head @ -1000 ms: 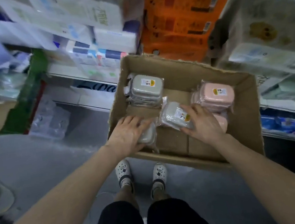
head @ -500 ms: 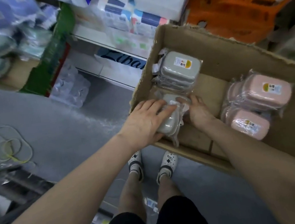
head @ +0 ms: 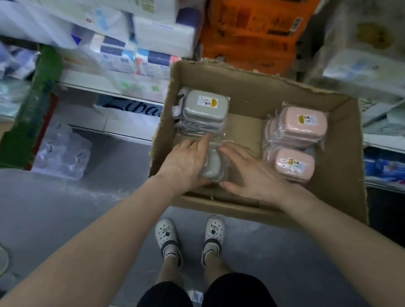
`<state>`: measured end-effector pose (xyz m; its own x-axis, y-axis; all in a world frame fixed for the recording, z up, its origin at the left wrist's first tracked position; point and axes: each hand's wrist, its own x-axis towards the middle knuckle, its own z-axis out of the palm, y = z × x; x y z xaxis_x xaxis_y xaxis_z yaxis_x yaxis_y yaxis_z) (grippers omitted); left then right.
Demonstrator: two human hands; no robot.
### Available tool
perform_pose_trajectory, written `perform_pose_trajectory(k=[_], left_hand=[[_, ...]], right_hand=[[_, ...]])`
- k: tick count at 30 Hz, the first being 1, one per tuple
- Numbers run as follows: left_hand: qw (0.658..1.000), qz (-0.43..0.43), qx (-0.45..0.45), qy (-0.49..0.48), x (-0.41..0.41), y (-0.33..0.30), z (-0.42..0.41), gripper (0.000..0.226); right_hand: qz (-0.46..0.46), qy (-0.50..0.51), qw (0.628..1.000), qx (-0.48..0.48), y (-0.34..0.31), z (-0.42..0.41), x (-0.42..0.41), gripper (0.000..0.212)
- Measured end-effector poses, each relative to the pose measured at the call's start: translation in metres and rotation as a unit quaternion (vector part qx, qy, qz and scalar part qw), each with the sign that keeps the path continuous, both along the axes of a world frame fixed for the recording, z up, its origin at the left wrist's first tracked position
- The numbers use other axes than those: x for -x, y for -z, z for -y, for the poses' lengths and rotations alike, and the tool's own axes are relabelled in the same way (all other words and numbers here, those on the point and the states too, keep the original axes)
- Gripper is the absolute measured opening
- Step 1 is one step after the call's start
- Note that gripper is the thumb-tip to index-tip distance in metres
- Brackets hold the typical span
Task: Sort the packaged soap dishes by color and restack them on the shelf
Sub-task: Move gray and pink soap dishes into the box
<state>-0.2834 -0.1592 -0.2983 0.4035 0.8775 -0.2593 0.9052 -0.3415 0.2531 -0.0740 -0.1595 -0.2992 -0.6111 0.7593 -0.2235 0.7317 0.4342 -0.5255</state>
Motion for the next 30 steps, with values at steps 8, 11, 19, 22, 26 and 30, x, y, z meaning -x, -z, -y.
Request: perform_pose_trajectory(k=[8, 11, 19, 22, 26, 30], left_hand=[[0.998, 0.042, 0.02, 0.039, 0.005, 0.004, -0.004, 0.112], [0.999, -0.002, 0.001, 0.051, 0.015, 0.003, -0.005, 0.103], [0.982, -0.102, -0.138, -0.083, 0.045, 0.0, -0.018, 0.07], [0.982, -0.088, -0.112, -0.124, 0.055, 0.005, -0.012, 0.075], [0.982, -0.059, -0.125, -0.125, 0.057, 0.01, -0.011, 0.07], [0.983, -0.048, -0.117, -0.132, 0.053, 0.011, -0.011, 0.072]], right_hand=[[-0.042, 0.028, 0.998, -0.03, 0.032, -0.011, 0.001, 0.034], [-0.038, 0.028, 0.998, -0.051, 0.045, -0.021, -0.005, 0.008], [0.082, -0.13, 0.986, -0.065, 0.059, -0.043, 0.022, 0.098], [0.142, -0.232, 0.96, -0.059, 0.067, -0.047, 0.045, 0.087], [0.068, -0.213, 0.971, -0.083, 0.071, -0.047, 0.048, 0.062], [0.077, -0.134, 0.971, -0.18, 0.064, -0.056, 0.022, 0.065]])
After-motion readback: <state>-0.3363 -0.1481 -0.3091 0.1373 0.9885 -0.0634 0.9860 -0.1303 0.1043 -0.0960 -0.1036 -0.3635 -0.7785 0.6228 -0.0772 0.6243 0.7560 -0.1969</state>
